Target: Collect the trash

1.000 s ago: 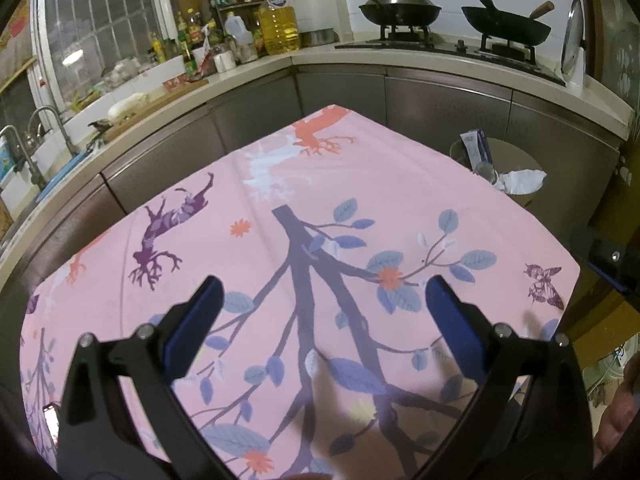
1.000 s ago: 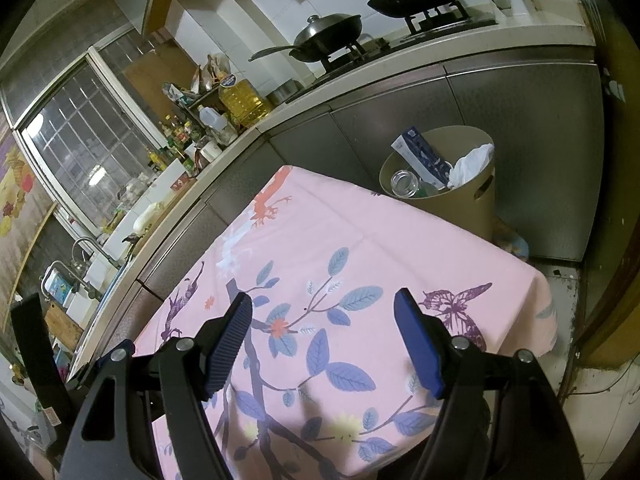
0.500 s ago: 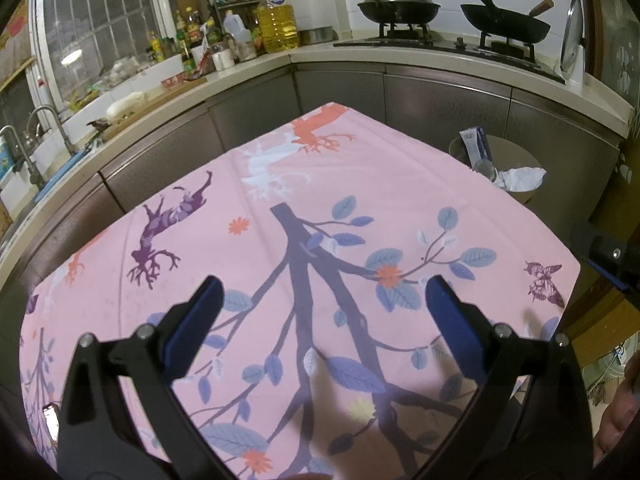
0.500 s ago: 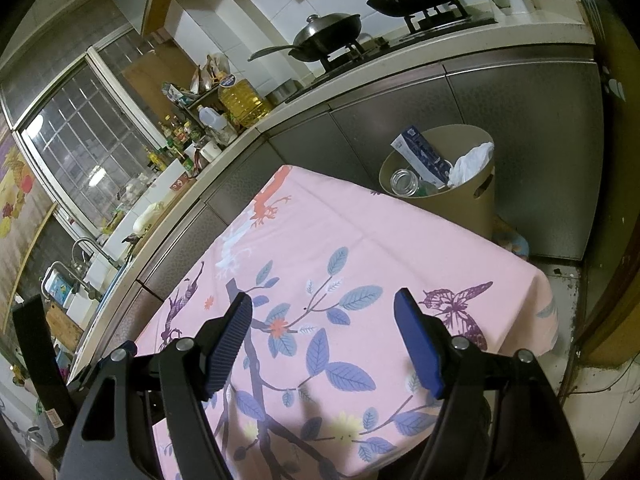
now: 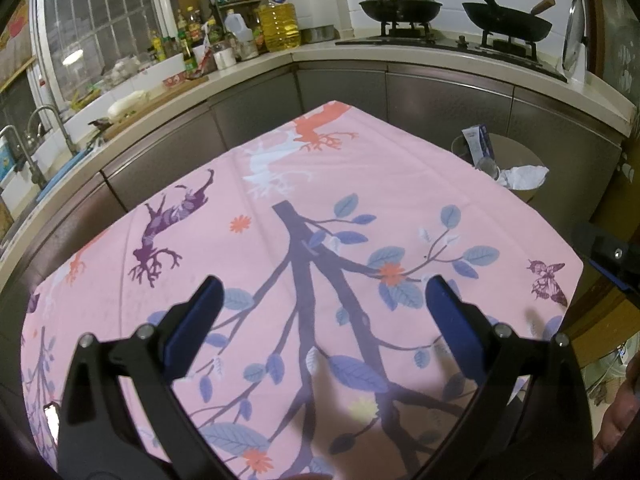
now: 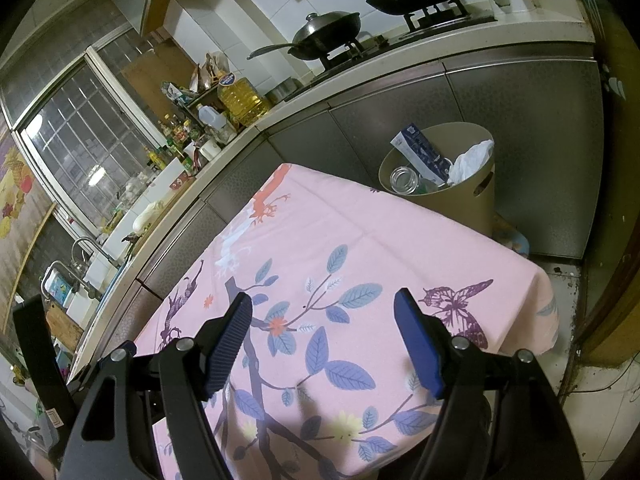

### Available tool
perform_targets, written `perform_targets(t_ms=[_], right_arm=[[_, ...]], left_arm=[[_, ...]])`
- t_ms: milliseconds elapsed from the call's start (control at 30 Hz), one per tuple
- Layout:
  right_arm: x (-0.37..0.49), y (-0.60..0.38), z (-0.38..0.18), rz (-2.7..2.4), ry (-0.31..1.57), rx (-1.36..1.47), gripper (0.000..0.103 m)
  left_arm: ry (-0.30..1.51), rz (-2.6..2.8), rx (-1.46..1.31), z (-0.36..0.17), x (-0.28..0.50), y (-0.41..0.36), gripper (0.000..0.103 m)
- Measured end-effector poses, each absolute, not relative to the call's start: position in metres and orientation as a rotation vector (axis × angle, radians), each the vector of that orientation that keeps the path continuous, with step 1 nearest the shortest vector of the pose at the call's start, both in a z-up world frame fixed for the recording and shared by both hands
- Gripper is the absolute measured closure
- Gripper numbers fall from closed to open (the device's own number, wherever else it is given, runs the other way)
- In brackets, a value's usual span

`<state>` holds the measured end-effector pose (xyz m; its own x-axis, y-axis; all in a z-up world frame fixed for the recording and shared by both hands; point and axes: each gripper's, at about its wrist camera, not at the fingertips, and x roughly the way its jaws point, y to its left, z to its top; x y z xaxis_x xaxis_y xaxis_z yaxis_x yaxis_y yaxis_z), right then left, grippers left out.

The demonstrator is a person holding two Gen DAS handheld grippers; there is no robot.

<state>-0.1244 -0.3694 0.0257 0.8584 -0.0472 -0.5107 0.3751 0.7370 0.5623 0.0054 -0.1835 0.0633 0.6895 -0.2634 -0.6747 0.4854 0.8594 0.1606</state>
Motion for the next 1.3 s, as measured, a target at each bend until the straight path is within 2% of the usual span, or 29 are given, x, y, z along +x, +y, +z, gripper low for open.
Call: perform_targets(t_ms=[1300], right_arm=[[-0.123, -0.362, 0.020, -0.229, 0.510, 0.705, 0.032]], left_arm=[[0.716, -0.435, 0.323, 0.056, 0.013, -0.170, 0.006]])
